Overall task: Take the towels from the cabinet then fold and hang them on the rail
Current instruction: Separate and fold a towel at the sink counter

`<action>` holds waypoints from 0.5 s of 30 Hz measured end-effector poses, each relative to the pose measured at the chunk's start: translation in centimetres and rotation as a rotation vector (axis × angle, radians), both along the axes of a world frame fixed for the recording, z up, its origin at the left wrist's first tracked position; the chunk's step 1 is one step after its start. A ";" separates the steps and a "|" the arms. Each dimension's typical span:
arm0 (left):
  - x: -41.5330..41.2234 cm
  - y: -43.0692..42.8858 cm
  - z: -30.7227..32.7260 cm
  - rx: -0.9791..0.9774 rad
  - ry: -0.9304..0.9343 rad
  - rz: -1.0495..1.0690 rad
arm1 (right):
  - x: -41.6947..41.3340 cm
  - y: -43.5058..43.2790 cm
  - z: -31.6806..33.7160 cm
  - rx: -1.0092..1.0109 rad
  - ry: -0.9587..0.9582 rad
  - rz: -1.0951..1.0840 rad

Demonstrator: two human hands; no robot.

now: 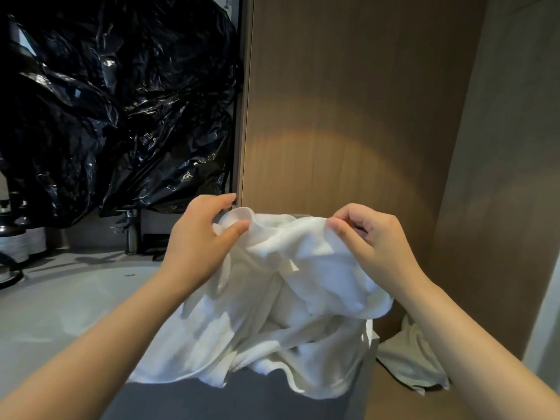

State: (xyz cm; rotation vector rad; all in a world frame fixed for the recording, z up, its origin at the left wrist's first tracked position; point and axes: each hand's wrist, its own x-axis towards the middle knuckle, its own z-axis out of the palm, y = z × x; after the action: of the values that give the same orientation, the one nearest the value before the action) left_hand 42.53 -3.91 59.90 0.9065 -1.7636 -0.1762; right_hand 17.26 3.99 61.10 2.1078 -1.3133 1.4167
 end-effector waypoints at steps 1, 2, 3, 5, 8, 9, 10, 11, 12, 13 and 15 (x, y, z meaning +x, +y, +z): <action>-0.2 0.8 0.5 -0.077 0.014 -0.034 | 0.5 0.0 0.4 -0.021 0.024 0.007; -0.4 1.7 1.0 -0.145 0.030 -0.091 | 1.0 0.1 0.8 -0.038 0.043 0.010; -0.7 2.6 1.3 -0.181 0.037 -0.152 | 1.5 0.1 1.2 -0.052 0.055 0.013; -1.2 3.7 1.8 -0.181 0.020 -0.251 | 2.4 0.4 1.8 -0.076 0.054 0.026; -1.9 4.1 2.1 -0.055 -0.045 -0.304 | 3.3 0.8 2.5 -0.115 0.052 0.049; -2.0 4.1 2.1 -0.015 -0.054 -0.322 | 3.5 0.8 2.6 -0.118 0.058 0.049; -2.1 4.0 2.1 0.018 -0.040 -0.346 | 3.6 0.9 2.8 -0.113 0.068 0.045; -2.1 3.8 2.1 0.049 -0.001 -0.373 | 3.7 0.9 2.8 -0.102 0.080 0.040; -2.1 3.6 2.0 0.084 0.055 -0.401 | 3.8 1.0 2.7 -0.081 0.086 0.042; -2.0 3.3 2.0 0.113 0.109 -0.419 | 3.8 1.0 2.6 -0.051 0.079 0.053; -2.0 2.8 2.0 0.113 0.184 -0.401 | 3.5 1.2 2.3 0.043 0.031 0.092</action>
State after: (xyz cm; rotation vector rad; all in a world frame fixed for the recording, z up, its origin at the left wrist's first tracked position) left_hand 40.50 -1.13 61.95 0.5840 -1.7575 -0.6050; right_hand 20.81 5.16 63.43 2.2358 -1.2616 1.3970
